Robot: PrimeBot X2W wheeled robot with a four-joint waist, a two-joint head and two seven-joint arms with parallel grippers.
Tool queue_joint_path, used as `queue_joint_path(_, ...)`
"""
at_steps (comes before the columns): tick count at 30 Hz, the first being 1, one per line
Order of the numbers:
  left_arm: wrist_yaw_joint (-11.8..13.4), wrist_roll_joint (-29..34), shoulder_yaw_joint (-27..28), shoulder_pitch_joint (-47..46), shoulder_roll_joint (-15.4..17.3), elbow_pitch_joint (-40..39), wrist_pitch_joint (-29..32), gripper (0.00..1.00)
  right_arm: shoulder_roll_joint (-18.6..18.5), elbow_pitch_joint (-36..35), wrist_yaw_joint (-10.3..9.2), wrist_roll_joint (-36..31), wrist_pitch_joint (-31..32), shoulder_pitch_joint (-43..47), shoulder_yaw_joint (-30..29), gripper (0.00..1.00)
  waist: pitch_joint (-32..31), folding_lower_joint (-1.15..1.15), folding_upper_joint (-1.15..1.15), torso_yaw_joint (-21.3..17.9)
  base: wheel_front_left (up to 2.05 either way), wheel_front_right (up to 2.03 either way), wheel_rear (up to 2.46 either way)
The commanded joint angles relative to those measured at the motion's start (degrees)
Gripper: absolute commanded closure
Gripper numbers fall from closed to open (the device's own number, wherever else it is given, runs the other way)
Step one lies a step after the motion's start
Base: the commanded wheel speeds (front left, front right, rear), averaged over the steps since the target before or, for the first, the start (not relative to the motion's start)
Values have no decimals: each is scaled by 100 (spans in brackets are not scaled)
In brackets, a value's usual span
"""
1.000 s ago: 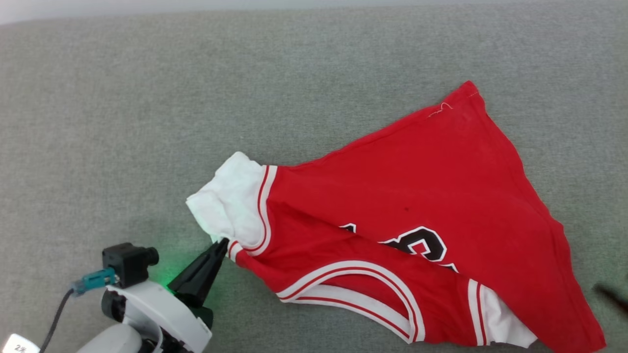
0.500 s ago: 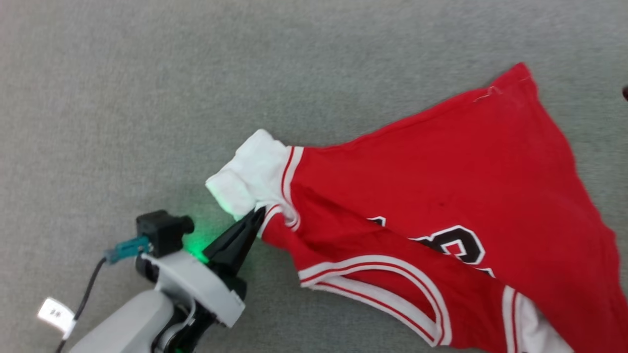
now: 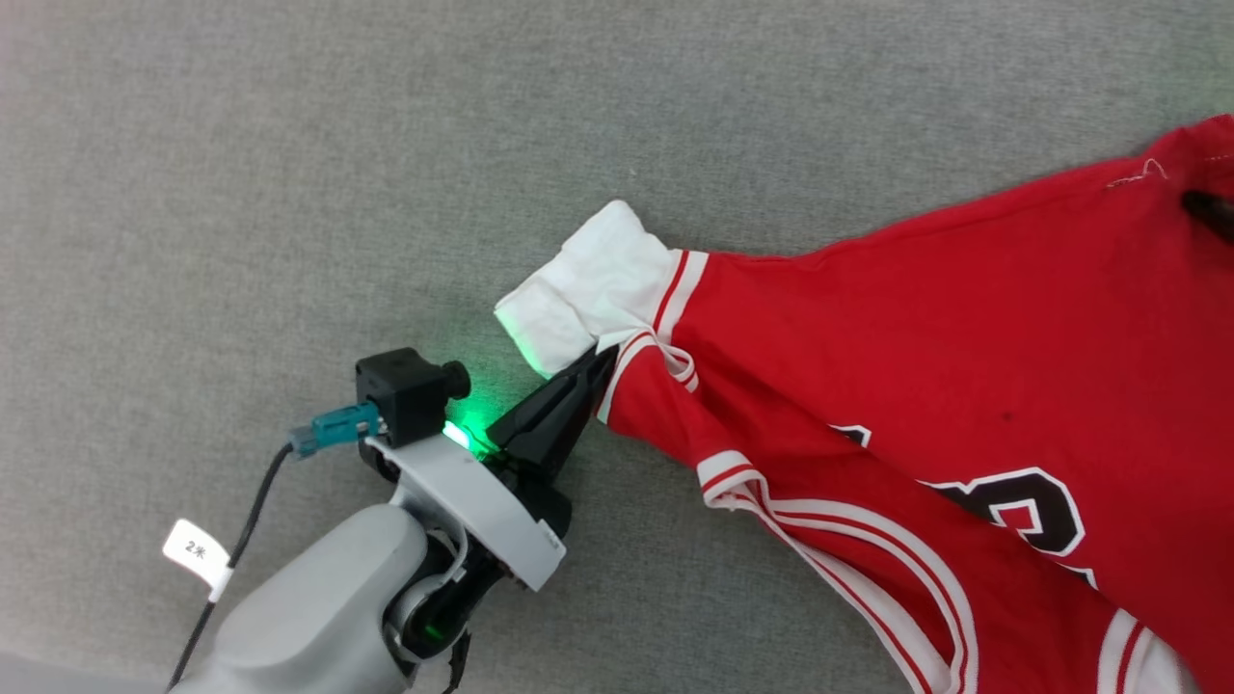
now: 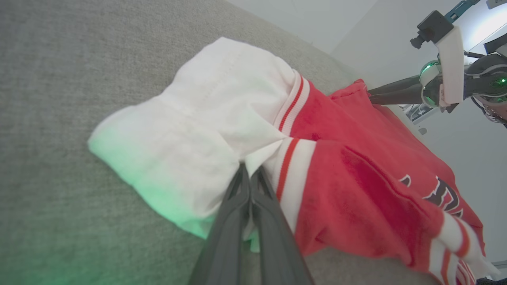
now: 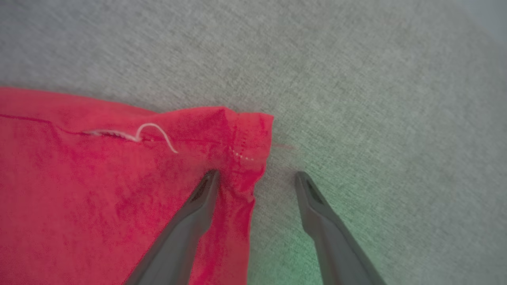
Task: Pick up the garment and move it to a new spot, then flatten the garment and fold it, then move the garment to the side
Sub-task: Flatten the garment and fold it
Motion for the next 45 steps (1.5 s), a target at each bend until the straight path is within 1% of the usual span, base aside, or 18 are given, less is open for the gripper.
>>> queue_joint_path(1,-19,-42,-113,119,-29,250,62,100,115,131,-5,62,48,177,286,100,88,0,0,115,0,0,0)
queue_joint_path(4,-12,-73,-179,52,53,305,43,100,56,217,-6,213,-198,44,485,100,1,0,0,101,0,0,0)
queue_joint_path(5,-4,-77,-201,1,99,312,40,100,38,255,-6,242,-344,-25,476,100,-40,0,0,92,0,0,0)
queue_joint_path(6,-3,-121,-238,-122,201,288,33,100,26,360,-6,344,-670,-210,394,100,-130,0,0,59,0,0,0)
queue_joint_path(7,-3,-121,-238,-122,201,288,33,100,26,360,-6,344,-670,-210,394,100,-130,0,0,59,0,0,0)
queue_joint_path(8,-4,-201,-258,-362,329,235,32,100,35,470,-7,386,-1034,-406,238,100,-221,0,0,17,0,0,0)
queue_joint_path(11,-9,-476,-271,-799,380,57,80,100,91,808,-7,338,-1609,-677,-62,100,-334,0,0,-33,0,0,0)
queue_joint_path(15,-9,-909,-256,-1623,493,183,407,100,305,1334,-7,194,-2173,-1153,-389,100,-371,0,0,-141,0,0,0)
queue_joint_path(18,-9,-1116,-166,-2176,477,339,578,100,440,1607,-7,67,-2478,-1536,-626,100,-331,0,0,-215,0,0,0)
queue_joint_path(22,-10,-1445,263,-3407,358,1032,721,100,825,2312,-7,-312,-3097,-2423,-1130,100,-179,0,0,-385,0,0,0)
queue_joint_path(25,16,-1315,529,-4413,201,1772,627,100,1076,2751,-7,-709,-3602,-3136,-1400,100,-41,0,0,-502,0,0,0)
queue_joint_path(28,88,-1226,865,-5426,62,2473,367,100,1328,3112,-8,-1036,-4147,-3789,-1655,100,65,0,0,-624,0,0,0)
queue_joint_path(30,75,-1196,1083,-5945,-21,2830,200,100,1505,3317,-9,-1190,-4522,-4124,-1792,100,75,0,0,-697,0,0,0)
queue_joint_path(32,40,-1181,1234,-6270,-86,3065,108,100,1645,3475,-9,-1392,-4830,-4295,-1785,100,52,0,0,-751,0,0,0)
queue_joint_path(35,-9,-1287,1332,-6361,-171,3225,55,100,1797,3701,-9,-1446,-5057,-4357,-1723,100,-5,0,0,-787,0,0,0)
queue_joint_path(38,-18,-1400,1191,-5967,-154,3138,58,100,1838,3848,-9,-1306,-5073,-4113,-1535,100,-31,0,0,-789,0,0,0)
queue_joint_path(42,-23,-1732,1129,-5071,23,2496,37,100,1731,3725,-8,-998,-5001,-3514,-1120,100,-44,0,0,-816,0,0,0)
queue_joint_path(45,-23,-1914,1050,-4076,225,1806,10,100,1547,3424,-8,-575,-4893,-2789,-787,100,-100,0,0,-810,0,0,0)
